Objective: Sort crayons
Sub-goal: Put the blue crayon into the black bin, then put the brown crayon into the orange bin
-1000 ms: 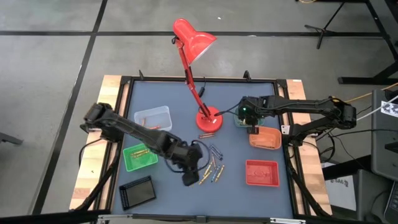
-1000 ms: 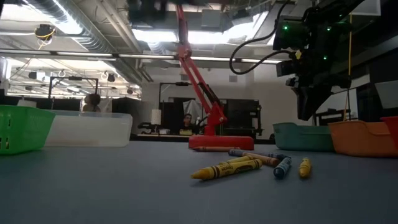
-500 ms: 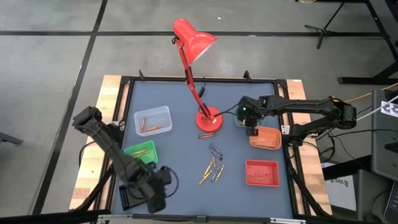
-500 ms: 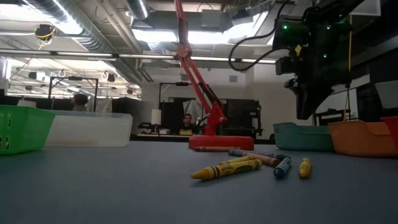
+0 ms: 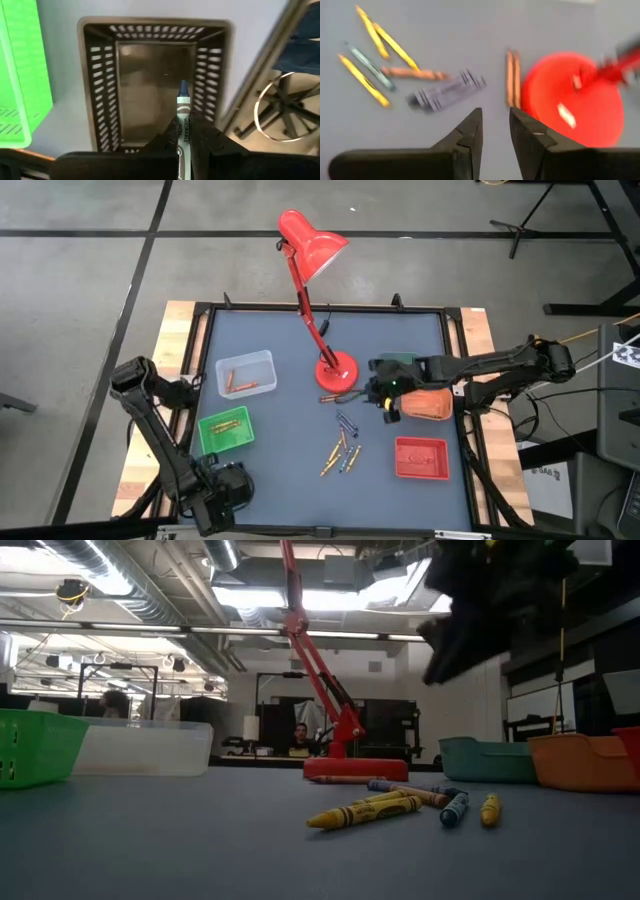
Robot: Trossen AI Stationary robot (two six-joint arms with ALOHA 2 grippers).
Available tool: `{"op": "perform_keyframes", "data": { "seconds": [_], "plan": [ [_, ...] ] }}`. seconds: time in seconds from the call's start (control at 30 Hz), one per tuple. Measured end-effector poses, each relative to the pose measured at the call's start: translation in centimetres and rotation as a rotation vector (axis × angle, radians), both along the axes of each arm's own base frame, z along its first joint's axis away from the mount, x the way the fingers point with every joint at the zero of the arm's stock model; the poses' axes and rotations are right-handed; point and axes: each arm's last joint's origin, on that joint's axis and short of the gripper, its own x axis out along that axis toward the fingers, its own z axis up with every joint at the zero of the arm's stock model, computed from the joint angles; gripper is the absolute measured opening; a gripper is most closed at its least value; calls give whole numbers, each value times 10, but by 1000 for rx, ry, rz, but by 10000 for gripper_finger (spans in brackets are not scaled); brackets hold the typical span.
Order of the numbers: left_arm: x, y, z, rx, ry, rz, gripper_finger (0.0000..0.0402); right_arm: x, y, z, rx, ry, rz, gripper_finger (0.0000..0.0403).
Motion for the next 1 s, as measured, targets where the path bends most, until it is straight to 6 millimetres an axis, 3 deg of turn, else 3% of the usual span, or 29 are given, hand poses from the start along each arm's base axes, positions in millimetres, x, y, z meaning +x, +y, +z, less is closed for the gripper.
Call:
{"op": "perform_keyframes", "data": {
  "seconds": [0.27, 0.57, 0.73, 1.0],
  "plan": [
    [-9, 10, -28, 53, 44, -6, 11, 7, 33, 12, 10, -168, 114, 94],
    [-11, 13, -37, 59, 48, -4, 75, 10, 53, 23, -64, -283, 216, 94],
    [-10, 12, -40, 41, 36, -4, 107, 24, 57, 37, -143, -316, 259, 94],
    [-10, 11, -40, 30, 28, -6, 121, 56, 64, 35, -303, -122, 419, 94]
  ]
}}
